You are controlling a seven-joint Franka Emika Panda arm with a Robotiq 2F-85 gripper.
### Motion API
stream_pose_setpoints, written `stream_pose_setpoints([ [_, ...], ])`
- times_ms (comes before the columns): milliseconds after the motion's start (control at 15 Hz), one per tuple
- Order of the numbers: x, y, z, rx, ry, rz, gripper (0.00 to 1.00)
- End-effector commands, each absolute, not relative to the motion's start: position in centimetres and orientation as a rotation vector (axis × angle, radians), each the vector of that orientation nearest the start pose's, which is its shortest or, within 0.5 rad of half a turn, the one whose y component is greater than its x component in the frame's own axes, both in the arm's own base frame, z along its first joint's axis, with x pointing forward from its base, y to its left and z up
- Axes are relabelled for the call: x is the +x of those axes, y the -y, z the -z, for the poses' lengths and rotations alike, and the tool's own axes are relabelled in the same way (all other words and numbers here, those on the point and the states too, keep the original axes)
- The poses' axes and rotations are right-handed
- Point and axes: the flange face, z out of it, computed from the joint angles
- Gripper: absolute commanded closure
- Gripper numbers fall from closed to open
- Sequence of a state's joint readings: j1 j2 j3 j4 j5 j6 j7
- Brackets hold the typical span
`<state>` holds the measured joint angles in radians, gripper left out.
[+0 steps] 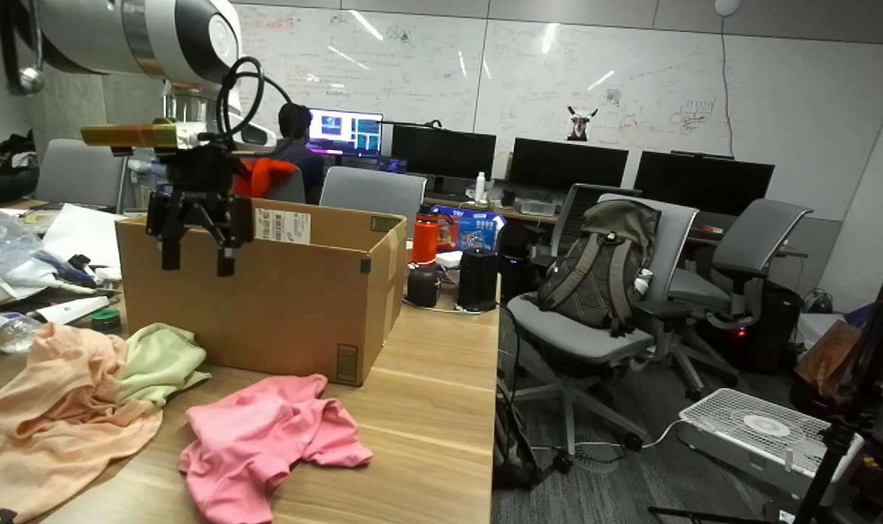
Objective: Put the yellow towel, the pink and peach shirt in the box and the green towel respectively
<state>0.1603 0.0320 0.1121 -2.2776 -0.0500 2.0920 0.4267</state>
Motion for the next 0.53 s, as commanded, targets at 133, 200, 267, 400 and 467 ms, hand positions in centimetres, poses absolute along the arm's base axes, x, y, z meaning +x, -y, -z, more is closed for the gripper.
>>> stream_pose_setpoints([
  [133,46.0,-12.6,-30.3,-3.191,-0.309,-0.207,0.00],
  [200,45.9,-12.6,-29.9,-3.188,-0.318,-0.202,0.00],
  [267,45.8,-12.5,-29.6,-3.188,-0.326,-0.196,0.00],
  [400,45.7,-12.2,-28.9,-3.187,-0.342,-0.192,0.00],
  [467,45.7,-12.0,-28.7,-3.186,-0.355,-0.191,0.00],
])
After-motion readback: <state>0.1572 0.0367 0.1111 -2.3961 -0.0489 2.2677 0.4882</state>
